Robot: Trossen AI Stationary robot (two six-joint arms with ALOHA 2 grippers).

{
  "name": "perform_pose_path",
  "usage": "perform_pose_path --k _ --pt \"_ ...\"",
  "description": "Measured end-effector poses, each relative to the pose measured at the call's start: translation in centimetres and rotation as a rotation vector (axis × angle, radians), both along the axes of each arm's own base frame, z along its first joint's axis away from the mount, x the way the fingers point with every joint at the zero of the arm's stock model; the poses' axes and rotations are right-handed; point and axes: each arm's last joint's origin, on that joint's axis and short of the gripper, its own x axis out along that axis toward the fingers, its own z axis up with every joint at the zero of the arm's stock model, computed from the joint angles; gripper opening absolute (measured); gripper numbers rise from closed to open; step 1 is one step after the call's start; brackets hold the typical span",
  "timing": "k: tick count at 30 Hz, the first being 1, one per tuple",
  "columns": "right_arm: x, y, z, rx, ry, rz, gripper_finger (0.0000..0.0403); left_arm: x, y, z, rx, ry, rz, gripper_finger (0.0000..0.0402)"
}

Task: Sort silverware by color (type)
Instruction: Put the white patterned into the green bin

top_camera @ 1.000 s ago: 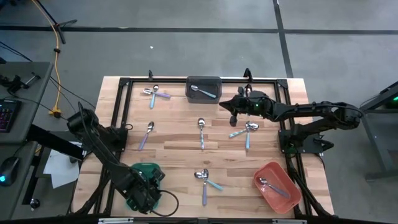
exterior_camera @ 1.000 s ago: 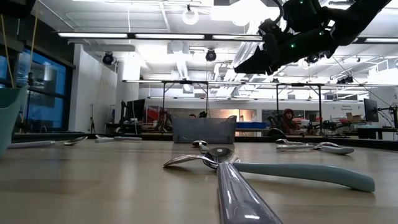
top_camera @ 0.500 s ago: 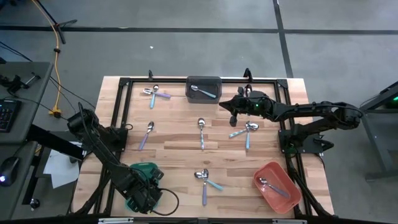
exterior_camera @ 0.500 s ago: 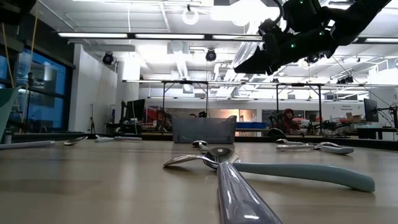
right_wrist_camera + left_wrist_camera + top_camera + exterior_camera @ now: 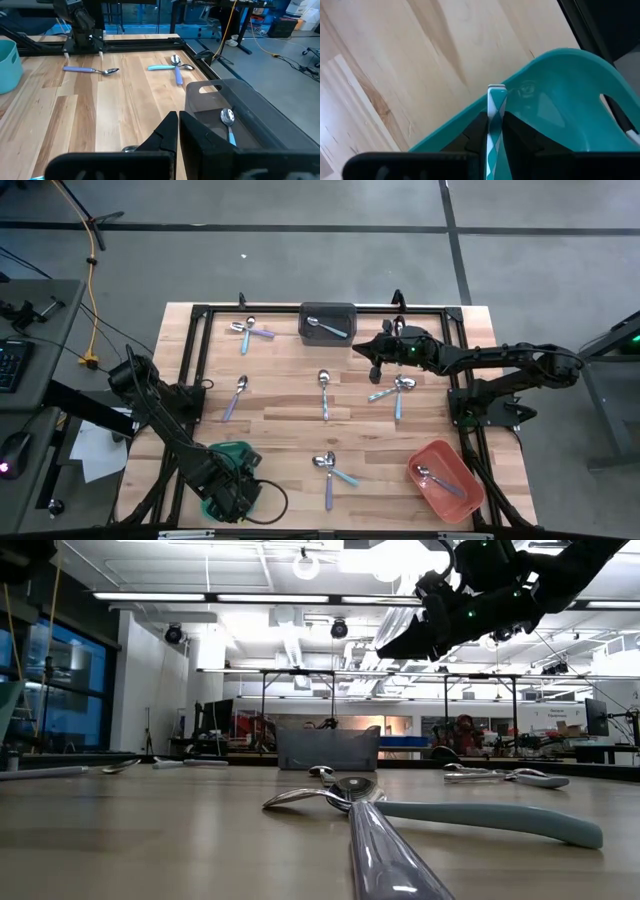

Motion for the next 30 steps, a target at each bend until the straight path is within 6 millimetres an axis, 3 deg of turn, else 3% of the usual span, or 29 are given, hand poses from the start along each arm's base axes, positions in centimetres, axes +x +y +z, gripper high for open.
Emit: perform_pose_path --k 9,15,24,30 --pt "0.0 0.0 0.0 0.001 0.002 0.0 0.0 0.0 0.0 0.0 -0.036 0.017 0.114 0.0067" --pt "0.0 0.0 -0.1 0.006 0.01 -0.001 0.0 -0.5 -0.3 0.0 0.007 0.011 -0.073 0.0081" --pt "0.0 0.0 -0.1 0.006 0.012 0.0 0.0 -0.5 -0.3 0.0 0.037 -0.02 -0.045 0.0006" --pt "0.0 0.0 -0.1 0.004 0.015 0.0 0.0 -1.4 -0.2 -1.3 0.06 -0.034 -0.008 0.0001"
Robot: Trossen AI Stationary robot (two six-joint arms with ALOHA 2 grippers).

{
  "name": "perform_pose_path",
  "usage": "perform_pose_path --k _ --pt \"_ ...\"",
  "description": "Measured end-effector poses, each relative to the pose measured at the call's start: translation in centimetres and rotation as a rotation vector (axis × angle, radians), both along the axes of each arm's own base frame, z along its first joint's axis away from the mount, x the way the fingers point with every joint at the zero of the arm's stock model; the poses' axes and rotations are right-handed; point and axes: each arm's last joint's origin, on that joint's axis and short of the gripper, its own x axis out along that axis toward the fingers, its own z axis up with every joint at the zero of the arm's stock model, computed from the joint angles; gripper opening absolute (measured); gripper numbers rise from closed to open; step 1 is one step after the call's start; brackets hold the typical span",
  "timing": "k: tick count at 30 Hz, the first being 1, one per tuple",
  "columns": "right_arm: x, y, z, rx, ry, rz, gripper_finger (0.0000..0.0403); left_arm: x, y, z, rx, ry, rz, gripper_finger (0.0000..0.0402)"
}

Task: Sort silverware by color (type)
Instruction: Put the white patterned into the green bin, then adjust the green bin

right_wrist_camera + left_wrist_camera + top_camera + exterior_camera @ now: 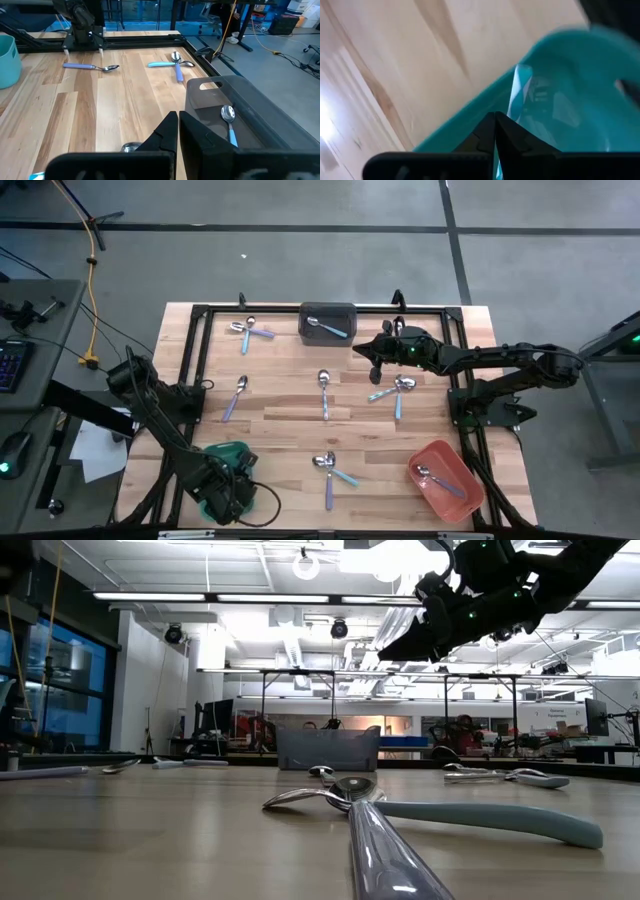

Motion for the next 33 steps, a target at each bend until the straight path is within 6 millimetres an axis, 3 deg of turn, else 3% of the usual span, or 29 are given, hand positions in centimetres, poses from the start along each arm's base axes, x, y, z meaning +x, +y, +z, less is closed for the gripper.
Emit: perform_pose_path --k 15,24,33 --pt "0.0 0.0 0.0 0.002 -0.001 -0.001 0.0 -1.9 -0.6 -1.0 -0.021 0.046 0.01 0.0" --pt "0.0 0.0 -0.1 0.015 0.002 -0.004 0.0 -1.9 1.0 -0.9 0.035 -0.108 0.397 0.0" --pt "0.0 0.0 -0.1 0.014 0.011 -0.003 0.0 -2.5 2.5 -3.2 0.102 -0.214 0.482 0.0"
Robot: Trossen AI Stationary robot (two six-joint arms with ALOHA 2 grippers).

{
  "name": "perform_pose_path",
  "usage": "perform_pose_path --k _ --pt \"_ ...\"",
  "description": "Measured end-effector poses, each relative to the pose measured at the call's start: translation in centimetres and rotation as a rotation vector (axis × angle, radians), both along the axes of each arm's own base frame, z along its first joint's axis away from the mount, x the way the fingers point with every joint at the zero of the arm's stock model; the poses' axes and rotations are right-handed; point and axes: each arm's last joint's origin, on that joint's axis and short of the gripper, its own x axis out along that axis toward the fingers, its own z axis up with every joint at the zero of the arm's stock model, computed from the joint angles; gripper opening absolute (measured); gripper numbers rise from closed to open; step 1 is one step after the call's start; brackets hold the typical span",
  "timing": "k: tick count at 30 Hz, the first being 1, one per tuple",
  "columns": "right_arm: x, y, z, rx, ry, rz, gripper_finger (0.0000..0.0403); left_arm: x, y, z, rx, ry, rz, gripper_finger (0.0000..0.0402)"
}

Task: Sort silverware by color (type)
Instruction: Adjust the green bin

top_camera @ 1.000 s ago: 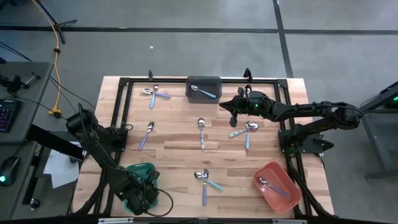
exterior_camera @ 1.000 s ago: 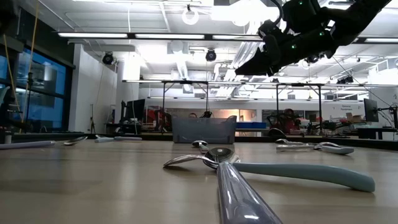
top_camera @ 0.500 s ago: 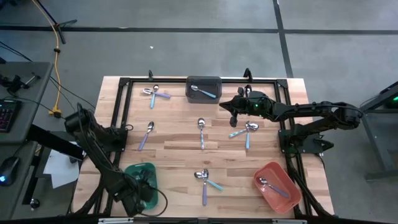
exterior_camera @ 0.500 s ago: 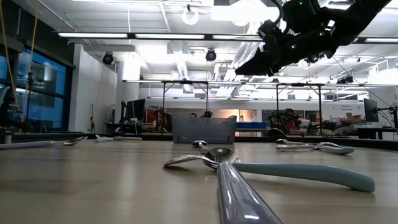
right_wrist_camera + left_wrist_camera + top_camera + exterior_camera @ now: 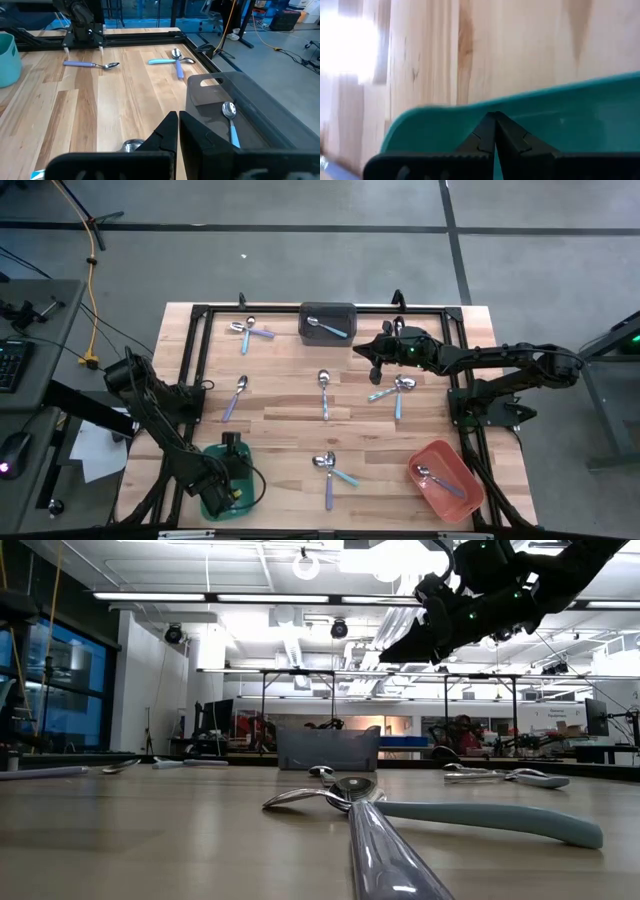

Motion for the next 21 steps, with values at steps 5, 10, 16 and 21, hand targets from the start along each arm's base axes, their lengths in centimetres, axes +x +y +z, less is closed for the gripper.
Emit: perform_pose_path --k 5,10,16,21 --pt "0.0 0.01 0.0 0.0 0.0 0.0 0.0 0.42 0.02 0.04 0.032 -0.018 -0.061 0.0" --pt "0.0 0.01 0.0 0.007 -0.002 -0.002 0.0 0.63 0.05 0.11 0.078 -0.04 -0.108 0.0" --pt "0.0 0.0 0.0 0.007 -0.002 -0.002 0.0 0.74 -0.06 0.15 0.102 -0.043 -0.161 0.0" --pt "0.0 0.01 0.0 0.007 -0.002 -0.002 0.0 0.45 -0.05 0.82 0.086 -0.057 -0.172 0.0"
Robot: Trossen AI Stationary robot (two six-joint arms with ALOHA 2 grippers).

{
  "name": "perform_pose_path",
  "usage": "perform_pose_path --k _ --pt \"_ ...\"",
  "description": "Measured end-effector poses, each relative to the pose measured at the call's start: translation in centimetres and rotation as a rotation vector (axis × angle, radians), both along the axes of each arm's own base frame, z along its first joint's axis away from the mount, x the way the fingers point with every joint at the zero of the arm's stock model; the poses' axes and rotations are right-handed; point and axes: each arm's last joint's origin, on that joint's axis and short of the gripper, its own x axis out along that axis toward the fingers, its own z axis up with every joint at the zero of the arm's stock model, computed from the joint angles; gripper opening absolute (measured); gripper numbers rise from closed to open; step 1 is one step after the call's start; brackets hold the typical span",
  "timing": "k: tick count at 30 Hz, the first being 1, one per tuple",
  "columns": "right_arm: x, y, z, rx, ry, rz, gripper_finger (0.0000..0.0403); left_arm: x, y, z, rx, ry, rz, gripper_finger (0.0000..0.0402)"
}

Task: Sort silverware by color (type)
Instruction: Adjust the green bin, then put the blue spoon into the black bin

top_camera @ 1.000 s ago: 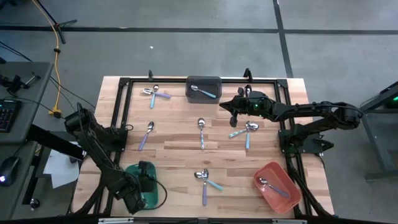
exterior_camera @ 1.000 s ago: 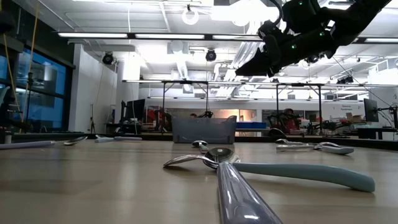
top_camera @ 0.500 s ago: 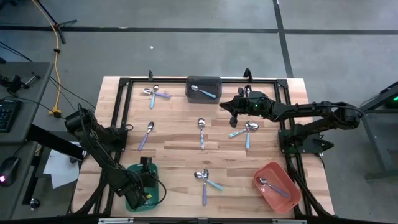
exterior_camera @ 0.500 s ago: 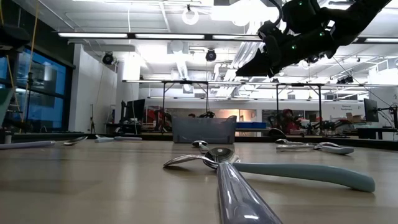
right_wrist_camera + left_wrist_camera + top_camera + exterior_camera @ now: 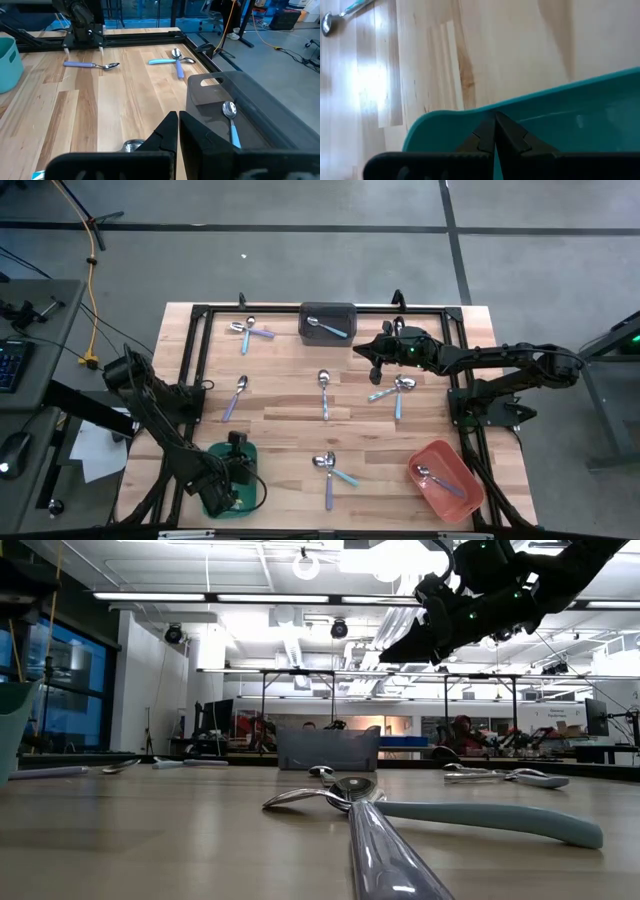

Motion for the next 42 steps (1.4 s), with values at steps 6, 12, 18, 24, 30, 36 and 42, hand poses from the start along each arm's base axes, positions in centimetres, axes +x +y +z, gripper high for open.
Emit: perform_pose_path --k 6,12,18,24,30,36,42 --pt "0.0 0.0 -0.1 0.006 0.009 -0.001 0.0 -0.7 0.7 2.9 -0.094 -0.068 0.006 0.0" --pt "0.0 0.1 -0.1 0.004 0.007 0.001 0.0 -0.5 3.8 6.0 -0.198 -0.155 0.092 0.0" --pt "0.1 0.0 -0.3 -0.017 0.021 0.009 0.0 -0.2 9.0 5.7 -0.291 -0.256 0.199 0.0" --pt "0.5 0.0 -0.9 -0.01 0.037 0.012 0.0 0.5 13.8 4.4 -0.364 -0.335 0.288 0.0" --pt "1.2 0.3 -1.8 -0.004 0.048 0.031 0.0 1.1 17.7 2.9 -0.362 -0.34 0.504 0.0002" --pt "1.5 0.6 -2.4 -0.008 0.079 0.051 0.0 1.1 19.7 2.4 -0.336 -0.315 0.644 0.0026" --pt "1.5 0.6 -2.4 -0.023 0.089 0.056 0.0 1.1 20.6 2.0 -0.331 -0.295 0.723 0.0068"
